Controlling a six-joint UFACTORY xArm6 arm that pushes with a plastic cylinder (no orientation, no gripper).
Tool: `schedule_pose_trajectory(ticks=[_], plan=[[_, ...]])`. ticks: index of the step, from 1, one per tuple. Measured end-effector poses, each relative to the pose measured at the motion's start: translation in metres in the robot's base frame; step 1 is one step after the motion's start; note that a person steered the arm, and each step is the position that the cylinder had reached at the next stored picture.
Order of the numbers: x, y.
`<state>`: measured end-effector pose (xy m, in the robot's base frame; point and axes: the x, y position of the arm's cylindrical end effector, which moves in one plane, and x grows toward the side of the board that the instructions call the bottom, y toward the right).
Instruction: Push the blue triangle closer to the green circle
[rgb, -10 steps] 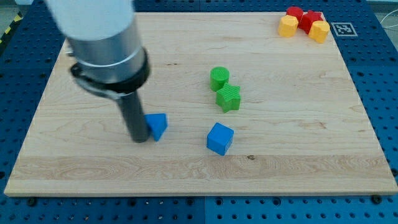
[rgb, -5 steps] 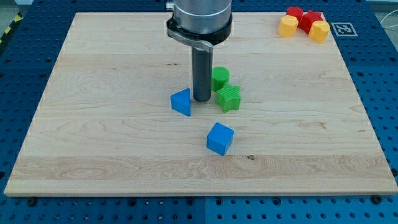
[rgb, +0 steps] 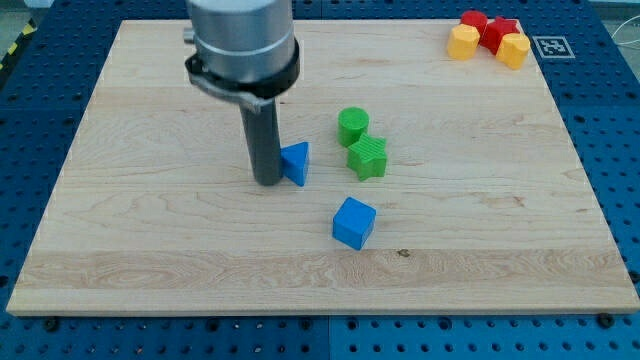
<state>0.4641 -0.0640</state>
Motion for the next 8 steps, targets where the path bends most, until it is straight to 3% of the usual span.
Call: schedule_pose_trajectory(ticks=[2, 3, 4, 5, 6, 8], plan=[[-0.065, 0.015], [-0.066, -0.018], [-0.055, -0.054], [-0.017, -0.058], [0.015, -0.035], [0.020, 0.023]])
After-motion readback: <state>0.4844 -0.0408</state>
